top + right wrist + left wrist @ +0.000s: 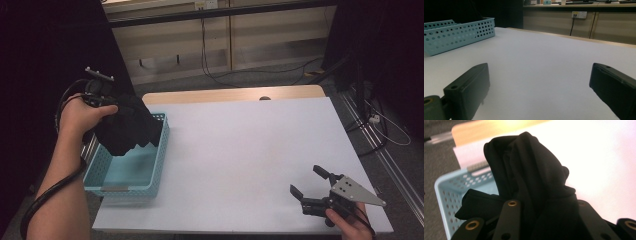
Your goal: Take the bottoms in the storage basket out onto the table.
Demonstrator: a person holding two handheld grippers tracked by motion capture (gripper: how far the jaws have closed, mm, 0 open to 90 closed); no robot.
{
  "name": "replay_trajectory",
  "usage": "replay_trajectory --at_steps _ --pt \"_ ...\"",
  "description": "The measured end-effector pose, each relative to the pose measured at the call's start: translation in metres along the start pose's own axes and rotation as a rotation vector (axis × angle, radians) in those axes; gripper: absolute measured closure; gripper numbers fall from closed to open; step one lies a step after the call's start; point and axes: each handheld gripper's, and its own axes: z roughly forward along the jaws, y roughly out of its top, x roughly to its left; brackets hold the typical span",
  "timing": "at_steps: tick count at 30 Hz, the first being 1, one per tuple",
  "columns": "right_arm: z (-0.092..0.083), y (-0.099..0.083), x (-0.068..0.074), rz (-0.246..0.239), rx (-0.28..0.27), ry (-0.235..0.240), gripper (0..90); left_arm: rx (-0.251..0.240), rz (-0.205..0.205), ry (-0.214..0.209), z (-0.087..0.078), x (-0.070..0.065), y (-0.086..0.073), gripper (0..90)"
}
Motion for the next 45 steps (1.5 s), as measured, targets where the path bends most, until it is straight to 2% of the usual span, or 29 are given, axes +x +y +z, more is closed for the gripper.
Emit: replay_trajectory --at_steps 4,7,9,10,13,17,18,19,21,22,23,25,26,27,28,30,31,32,34,35,39,42,43,45 --pt "0.0 0.0 0.0 -0.001 -0.001 0.002 2.1 -0.052 0.028 -0.032 -0.01 -0.015 0.015 72.3" --pt "0.001 0.0 0.0 0.0 0.0 0.003 2.1 -0.105 0.046 -0.07 -0.016 -0.03 0.026 72.3" --pt "0.001 0.0 0.0 0.0 0.0 0.002 2.1 -0.123 0.061 -0.092 -0.02 -0.038 0.033 72.3" --pt "0.001 0.0 0.0 -0.002 0.002 0.002 2.1 -0.142 0.062 -0.114 -0.022 -0.044 0.037 72.2" --pt "0.001 0.0 0.0 -0.004 0.002 0.004 2.1 -0.179 0.104 -0.143 -0.026 -0.062 0.049 72.3" --pt "0.002 0.0 0.001 -0.004 0.002 0.005 2.1 -0.185 0.16 -0.176 -0.027 -0.086 0.061 72.2" --pt "0.002 0.0 0.001 -0.004 0.002 0.005 2.1 -0.185 0.16 -0.176 -0.027 -0.086 0.061 72.2" --pt "0.002 0.0 0.001 -0.002 0.0 0.007 2.1 -0.202 0.17 -0.218 -0.026 -0.097 0.066 72.2" --pt "0.002 0.0 0.001 -0.002 0.0 0.007 2.1 -0.217 0.184 -0.249 -0.023 -0.108 0.07 72.2" --pt "0.002 0.0 0.001 -0.002 0.0 0.007 2.1 -0.217 0.184 -0.249 -0.023 -0.108 0.07 72.2" --pt "0.002 0.0 0.001 -0.003 0.002 0.007 2.1 -0.212 0.2 -0.258 -0.021 -0.114 0.072 72.2" --pt "0.002 0.0 0.002 -0.004 -0.001 0.009 2.1 -0.212 0.225 -0.292 -0.013 -0.13 0.074 72.1" --pt "0.002 0.0 0.002 -0.004 -0.001 0.009 2.1 -0.212 0.225 -0.292 -0.013 -0.13 0.074 72.1" --pt "0.001 0.0 0.001 -0.004 0.001 0.01 2.1 -0.204 0.239 -0.315 -0.006 -0.136 0.073 72.0" --pt "0.001 0.0 0.001 -0.003 0.002 0.009 2.1 -0.192 0.251 -0.311 0.001 -0.139 0.072 72.0" --pt "0.001 0.0 0.001 -0.004 0.0 0.007 2.1 -0.171 0.272 -0.3 0.01 -0.142 0.069 71.9" --pt "0.001 0.0 0.001 -0.004 0.001 0.008 2.1 -0.161 0.272 -0.312 0.018 -0.144 0.066 71.8" --pt "0.001 0.0 0.001 -0.004 0.001 0.008 2.1 -0.161 0.272 -0.312 0.018 -0.144 0.066 71.8" --pt "0.001 0.0 0.0 -0.006 0.0 0.007 2.1 -0.145 0.292 -0.322 0.034 -0.148 0.059 71.7" --pt "0.001 0.0 0.0 -0.005 0.001 0.005 2.1 -0.145 0.292 -0.322 0.034 -0.148 0.059 71.6" --pt "0.002 0.0 0.0 -0.006 0.007 0.005 2.1 -0.123 0.336 -0.329 0.064 -0.156 0.043 70.6" --pt "0.003 -0.001 0.0 -0.01 0.011 0.006 2.1 -0.116 0.38 -0.322 0.085 -0.159 0.032 69.3" --pt "0.003 -0.001 0.001 -0.011 0.012 0.007 2.1 -0.111 0.415 -0.315 0.093 -0.159 0.028 68.3" --pt "0.003 0.0 0.002 -0.021 0.012 0.01 2.1 -0.135 0.447 -0.305 0.102 -0.158 0.023 65.5"
